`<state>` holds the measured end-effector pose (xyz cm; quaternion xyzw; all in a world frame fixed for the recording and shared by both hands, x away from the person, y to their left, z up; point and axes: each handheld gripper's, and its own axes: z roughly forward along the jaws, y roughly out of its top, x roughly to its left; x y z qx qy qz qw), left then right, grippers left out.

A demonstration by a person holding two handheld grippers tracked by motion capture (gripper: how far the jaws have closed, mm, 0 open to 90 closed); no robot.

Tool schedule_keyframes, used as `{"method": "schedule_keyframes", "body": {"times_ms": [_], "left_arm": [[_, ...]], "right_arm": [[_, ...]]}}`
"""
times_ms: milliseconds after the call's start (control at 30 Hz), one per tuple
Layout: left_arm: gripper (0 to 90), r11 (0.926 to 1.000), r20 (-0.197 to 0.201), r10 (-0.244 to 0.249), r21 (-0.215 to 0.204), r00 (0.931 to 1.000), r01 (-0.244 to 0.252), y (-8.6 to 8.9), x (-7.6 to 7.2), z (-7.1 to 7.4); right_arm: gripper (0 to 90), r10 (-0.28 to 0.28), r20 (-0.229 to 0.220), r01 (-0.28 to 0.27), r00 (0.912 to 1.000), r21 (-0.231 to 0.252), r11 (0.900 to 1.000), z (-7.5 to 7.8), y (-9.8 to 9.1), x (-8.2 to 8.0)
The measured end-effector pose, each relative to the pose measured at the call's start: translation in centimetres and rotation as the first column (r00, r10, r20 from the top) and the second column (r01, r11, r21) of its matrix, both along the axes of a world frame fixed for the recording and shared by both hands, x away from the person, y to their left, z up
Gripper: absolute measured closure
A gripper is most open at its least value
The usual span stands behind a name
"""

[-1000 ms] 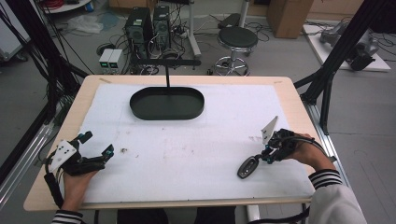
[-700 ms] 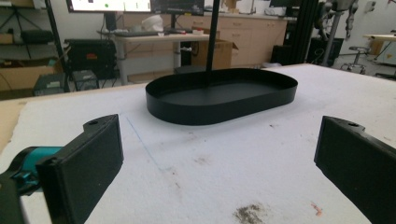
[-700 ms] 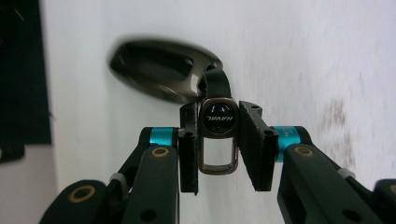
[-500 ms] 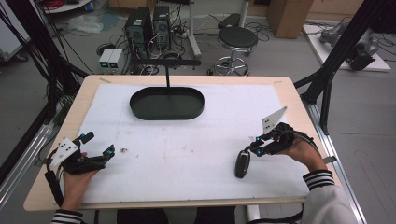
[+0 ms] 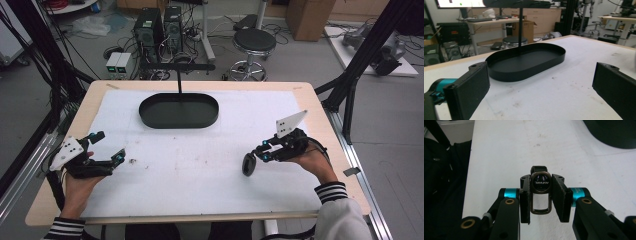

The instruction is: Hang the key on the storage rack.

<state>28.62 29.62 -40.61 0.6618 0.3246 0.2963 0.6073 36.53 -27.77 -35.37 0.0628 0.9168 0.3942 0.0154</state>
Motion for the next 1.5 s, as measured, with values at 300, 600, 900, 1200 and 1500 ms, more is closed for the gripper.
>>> {"method": "schedule_keyframes", "body": {"times_ms": [300, 600, 900, 1200, 1500], "left_arm": [[1.7, 0.9959, -0.004, -0.084, 0.034, 0.9964, 0.084, -1.2, 1.0, 1.9], [1.7, 0.9853, -0.027, -0.159, 0.059, 0.9870, 0.160, -1.5, 2.1, 3.1], [1.7, 0.9500, -0.066, -0.298, 0.077, 0.9524, 0.302, -3.4, 3.7, 4.9], [1.7, 0.9104, -0.088, -0.390, 0.112, 0.9166, 0.398, -5.6, 4.6, 6.1], [1.7, 0.8818, -0.091, -0.451, 0.107, 0.8877, 0.459, -7.2, 5.3, 7.1]], "right_arm": [[70.1, -0.016, 0.023, 0.013, 0.9996, 0.116, 0.9931, 1.4, 2.0, 0.6], [70.1, 0.007, 0.041, -0.015, 0.9991, 0.215, 0.9765, 2.1, 4.4, 1.1], [70.1, 0.025, 0.039, -0.035, 0.9989, 0.264, 0.9638, 2.5, 6.8, 1.9], [70.1, 0.050, 0.047, -0.062, 0.9977, 0.300, 0.9518, 3.1, 8.9, 2.3], [70.1, 0.083, 0.071, -0.101, 0.9940, 0.309, 0.9458, 4.3, 11.3, 2.7]]}}
